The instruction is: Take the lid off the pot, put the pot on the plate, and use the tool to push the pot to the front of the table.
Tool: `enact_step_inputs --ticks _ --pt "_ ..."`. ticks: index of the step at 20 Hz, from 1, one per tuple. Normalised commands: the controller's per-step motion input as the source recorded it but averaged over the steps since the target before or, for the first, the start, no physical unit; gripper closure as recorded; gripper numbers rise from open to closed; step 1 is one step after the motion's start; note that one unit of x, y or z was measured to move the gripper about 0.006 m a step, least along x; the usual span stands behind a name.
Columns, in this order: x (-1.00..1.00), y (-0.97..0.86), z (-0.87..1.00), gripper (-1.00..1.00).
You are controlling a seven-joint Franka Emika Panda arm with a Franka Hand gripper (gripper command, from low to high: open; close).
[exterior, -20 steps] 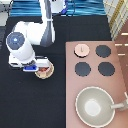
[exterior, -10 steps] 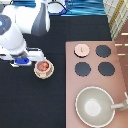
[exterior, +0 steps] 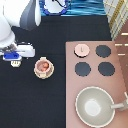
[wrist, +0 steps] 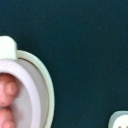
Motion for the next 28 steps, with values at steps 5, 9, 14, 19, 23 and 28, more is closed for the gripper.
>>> enact_step_inputs --ticks 5,9,14,19,23,28 --pt "-0.62 -0.57 0.44 -1.00" --pt "-0.82 -0.47 0.22 -1.00" --pt "-0.99 -0.39 -0.23 -1.00" --pt "-1.00 -0.38 -0.52 -1.00" --pt "-0.86 -0.13 -0.93 -1.00" --pt "-0.24 0.02 -1.00 -1.00"
